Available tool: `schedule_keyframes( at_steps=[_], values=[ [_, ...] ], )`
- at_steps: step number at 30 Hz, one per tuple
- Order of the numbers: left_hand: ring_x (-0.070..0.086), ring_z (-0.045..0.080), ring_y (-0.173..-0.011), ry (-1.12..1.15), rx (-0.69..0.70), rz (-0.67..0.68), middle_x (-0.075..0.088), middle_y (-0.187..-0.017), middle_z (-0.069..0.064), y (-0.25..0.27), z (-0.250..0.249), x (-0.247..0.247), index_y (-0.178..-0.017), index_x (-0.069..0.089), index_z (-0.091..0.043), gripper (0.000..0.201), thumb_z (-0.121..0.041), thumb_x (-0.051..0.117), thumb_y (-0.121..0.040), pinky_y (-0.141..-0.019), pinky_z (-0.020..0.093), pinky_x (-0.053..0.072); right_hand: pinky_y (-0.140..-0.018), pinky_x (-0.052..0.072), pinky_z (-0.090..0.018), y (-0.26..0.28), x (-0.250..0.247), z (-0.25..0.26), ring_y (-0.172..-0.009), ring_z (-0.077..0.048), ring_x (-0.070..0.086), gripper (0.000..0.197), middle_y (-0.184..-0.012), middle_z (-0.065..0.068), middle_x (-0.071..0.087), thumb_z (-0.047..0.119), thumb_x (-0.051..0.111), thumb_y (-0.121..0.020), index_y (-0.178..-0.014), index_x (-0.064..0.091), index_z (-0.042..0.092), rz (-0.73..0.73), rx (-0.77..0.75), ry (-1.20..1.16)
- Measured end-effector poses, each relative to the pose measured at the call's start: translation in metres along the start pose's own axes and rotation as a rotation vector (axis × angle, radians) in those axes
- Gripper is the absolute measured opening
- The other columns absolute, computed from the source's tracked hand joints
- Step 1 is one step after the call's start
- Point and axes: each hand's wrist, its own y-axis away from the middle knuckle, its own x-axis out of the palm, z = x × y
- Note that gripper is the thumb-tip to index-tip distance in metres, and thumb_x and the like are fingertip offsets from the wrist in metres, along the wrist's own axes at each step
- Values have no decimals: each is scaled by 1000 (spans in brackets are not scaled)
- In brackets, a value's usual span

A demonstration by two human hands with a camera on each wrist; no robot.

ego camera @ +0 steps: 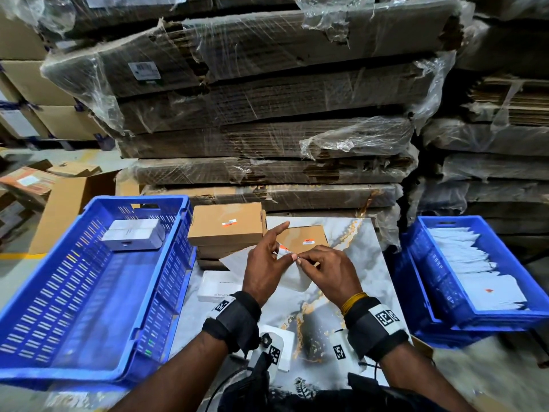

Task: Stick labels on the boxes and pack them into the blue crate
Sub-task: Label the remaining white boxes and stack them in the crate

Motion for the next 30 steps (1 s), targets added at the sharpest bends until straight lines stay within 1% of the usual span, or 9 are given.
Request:
schedule_keyframes(
  at_steps=[3,7,11,14,19,21,24,26,30],
  values=[
    [40,4,-70,2,17,8,45,-80,-8,1,0,-1,-133,53,-42,64,-8,72,-83,-70,18,39,-62,53,-37,-2,-1,1,-72,-10,61,20,-81,11,67,36,60,-89,-89,77,27,3,10,-10],
    [36,6,-67,8,44,33,39,-76,-10,2,-2,-2,-136,49,-45,67,-8,71,-84,-65,17,37,-66,54,-36,-1,-3,-1,-75,-5,63,19,-80,14,68,38,62,-85,-88,79,28,-10,82,-146],
    [35,6,-66,3,62,47,37,-74,-13,4,-5,-2,-136,48,-47,69,-7,70,-85,-66,18,36,-71,55,-35,-1,-4,0,-79,-6,65,10,-82,12,69,25,70,-86,-86,79,26,-6,147,-264],
    [34,8,-66,18,62,63,35,-74,-13,5,-5,-2,-137,47,-48,70,-6,70,-85,-65,22,34,-76,55,-33,-1,-6,1,-82,-7,66,10,-84,10,71,20,71,-86,-84,79,25,-13,207,-338],
    [32,10,-67,23,52,81,35,-75,-11,7,-5,0,-136,48,-49,72,-4,68,-85,-64,24,32,-73,55,-27,0,-9,1,-78,-8,67,10,-80,7,73,18,70,-86,-80,78,22,-37,281,-343],
    [39,10,-69,63,38,94,45,-78,-7,8,-5,2,-135,51,-47,69,-2,67,-85,-68,24,38,-73,55,-23,0,-9,1,-77,-5,67,8,-81,6,74,17,71,-85,-80,77,19,-62,312,-371],
    [62,11,-92,93,6,115,68,-103,-9,8,-2,5,-130,59,-37,60,0,68,-85,-91,28,51,-70,56,-23,3,-7,-1,-72,-3,66,7,-77,7,72,16,72,-85,-79,76,17,-102,363,-417],
    [64,9,-102,105,-34,115,70,-113,-12,7,1,9,-123,66,-31,50,1,67,-85,-96,31,52,-68,57,-25,5,-6,-5,-70,-5,65,8,-75,6,72,13,71,-85,-79,75,16,-136,419,-458],
    [64,8,-109,151,-90,119,71,-115,-12,3,8,21,-115,72,-21,41,4,65,-83,-99,32,50,-59,54,-27,8,-10,-12,-63,-13,61,10,-70,-3,69,12,68,-86,-78,73,12,-198,574,-602]
  ],
)
